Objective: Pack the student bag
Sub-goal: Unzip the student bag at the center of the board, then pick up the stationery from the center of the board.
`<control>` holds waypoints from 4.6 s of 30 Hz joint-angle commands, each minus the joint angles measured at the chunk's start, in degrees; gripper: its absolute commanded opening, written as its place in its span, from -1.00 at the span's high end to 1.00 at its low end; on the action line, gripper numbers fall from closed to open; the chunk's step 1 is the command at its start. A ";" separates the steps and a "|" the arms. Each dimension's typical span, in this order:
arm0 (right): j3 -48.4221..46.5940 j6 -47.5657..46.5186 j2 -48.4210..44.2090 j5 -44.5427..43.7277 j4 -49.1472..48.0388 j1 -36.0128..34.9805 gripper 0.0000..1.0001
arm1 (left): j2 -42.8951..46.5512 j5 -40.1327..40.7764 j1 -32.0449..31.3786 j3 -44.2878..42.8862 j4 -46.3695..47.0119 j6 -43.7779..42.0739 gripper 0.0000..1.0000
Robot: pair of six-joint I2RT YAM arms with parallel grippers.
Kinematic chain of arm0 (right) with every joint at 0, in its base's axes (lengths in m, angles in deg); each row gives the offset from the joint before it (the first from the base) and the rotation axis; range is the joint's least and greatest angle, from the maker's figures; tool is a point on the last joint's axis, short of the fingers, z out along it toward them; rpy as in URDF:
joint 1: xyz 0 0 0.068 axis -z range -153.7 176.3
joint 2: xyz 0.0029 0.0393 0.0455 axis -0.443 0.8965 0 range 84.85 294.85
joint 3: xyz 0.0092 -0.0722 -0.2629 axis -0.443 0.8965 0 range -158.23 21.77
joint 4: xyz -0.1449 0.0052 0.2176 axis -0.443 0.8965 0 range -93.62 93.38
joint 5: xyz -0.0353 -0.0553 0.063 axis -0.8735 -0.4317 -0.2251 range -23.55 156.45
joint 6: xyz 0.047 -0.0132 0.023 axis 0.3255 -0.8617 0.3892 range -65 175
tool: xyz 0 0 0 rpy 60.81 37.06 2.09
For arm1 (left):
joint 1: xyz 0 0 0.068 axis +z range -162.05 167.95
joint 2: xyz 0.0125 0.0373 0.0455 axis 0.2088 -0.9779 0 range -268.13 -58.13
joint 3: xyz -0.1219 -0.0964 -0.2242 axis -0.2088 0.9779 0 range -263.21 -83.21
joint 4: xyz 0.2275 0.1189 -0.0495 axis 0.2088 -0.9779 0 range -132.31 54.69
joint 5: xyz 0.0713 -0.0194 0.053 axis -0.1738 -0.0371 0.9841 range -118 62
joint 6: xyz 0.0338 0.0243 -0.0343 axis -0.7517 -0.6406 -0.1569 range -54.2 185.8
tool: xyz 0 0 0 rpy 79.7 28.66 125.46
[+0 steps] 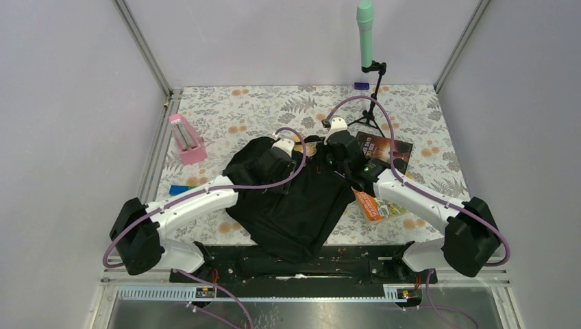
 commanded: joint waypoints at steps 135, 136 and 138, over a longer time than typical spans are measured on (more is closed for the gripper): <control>-40.60 -2.05 43.24 -10.18 27.15 11.92 -0.69 | 2.97 -19.76 15.12 -7.46 -10.70 -7.11 1.00; -40.54 -2.05 43.17 -10.18 27.14 11.92 -0.62 | 2.88 -19.76 15.11 -7.46 -10.70 -7.11 1.00; -40.64 -2.29 43.11 -10.06 27.14 11.90 -0.44 | 2.63 -19.60 15.08 -7.47 -10.70 -7.17 1.00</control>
